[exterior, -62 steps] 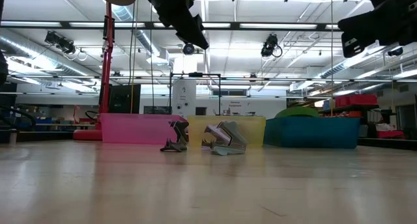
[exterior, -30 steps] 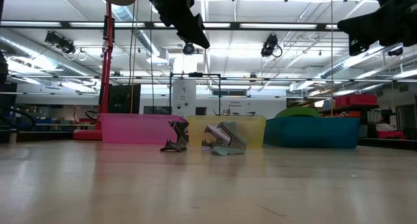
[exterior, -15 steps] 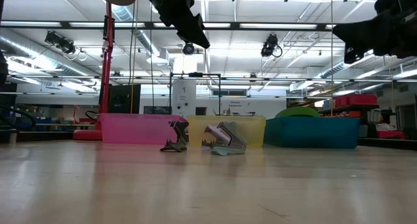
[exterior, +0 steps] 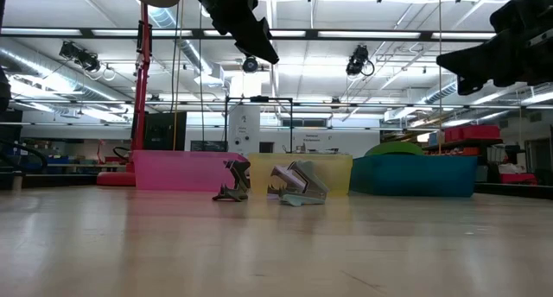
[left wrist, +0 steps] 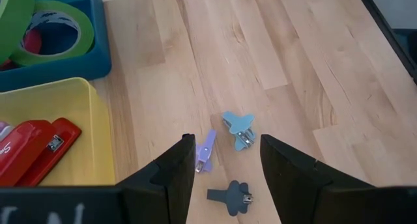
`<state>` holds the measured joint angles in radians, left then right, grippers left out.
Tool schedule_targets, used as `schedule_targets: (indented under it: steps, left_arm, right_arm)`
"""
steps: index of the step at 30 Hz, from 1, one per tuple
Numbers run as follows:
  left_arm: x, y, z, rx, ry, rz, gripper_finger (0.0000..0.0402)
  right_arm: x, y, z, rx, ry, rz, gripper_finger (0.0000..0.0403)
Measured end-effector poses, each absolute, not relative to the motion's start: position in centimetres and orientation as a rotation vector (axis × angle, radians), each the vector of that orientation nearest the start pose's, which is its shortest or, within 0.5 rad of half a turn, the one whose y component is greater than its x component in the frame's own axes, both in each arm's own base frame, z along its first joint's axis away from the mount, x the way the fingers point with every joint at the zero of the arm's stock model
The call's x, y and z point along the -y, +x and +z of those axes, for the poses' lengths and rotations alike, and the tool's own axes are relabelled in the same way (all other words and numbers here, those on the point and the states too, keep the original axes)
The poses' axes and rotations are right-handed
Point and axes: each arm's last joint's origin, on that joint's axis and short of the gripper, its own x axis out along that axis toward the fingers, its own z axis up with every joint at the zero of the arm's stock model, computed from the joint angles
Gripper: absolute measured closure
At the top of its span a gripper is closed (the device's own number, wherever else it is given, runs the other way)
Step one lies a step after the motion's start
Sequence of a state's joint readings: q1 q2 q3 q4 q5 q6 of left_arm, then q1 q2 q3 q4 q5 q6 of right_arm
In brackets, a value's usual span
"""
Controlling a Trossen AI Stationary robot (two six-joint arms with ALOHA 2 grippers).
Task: Pick and place Stapler, Stapler remover, tape
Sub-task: Put the black staple remover into the pink bin
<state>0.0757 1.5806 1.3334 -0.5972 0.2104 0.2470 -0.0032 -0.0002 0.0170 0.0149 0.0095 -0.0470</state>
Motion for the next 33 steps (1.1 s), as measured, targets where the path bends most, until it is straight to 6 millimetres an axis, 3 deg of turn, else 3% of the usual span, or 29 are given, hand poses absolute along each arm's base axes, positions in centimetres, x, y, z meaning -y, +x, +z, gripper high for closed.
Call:
schedule_targets:
  steps: [26,33]
  left_arm:
    - [-1.89,33.83,29.32,-0.821,0.098,-0.217,0.0225]
    - [-1.10,33.64,29.11,-0.853,0.114,-0.246,0.0225]
  right_arm:
    - [0.03,9.66,16.98,0.023,0.044,-0.003,0.0387]
    - [0.03,9.66,16.98,0.023,0.044,-0.003,0.0387]
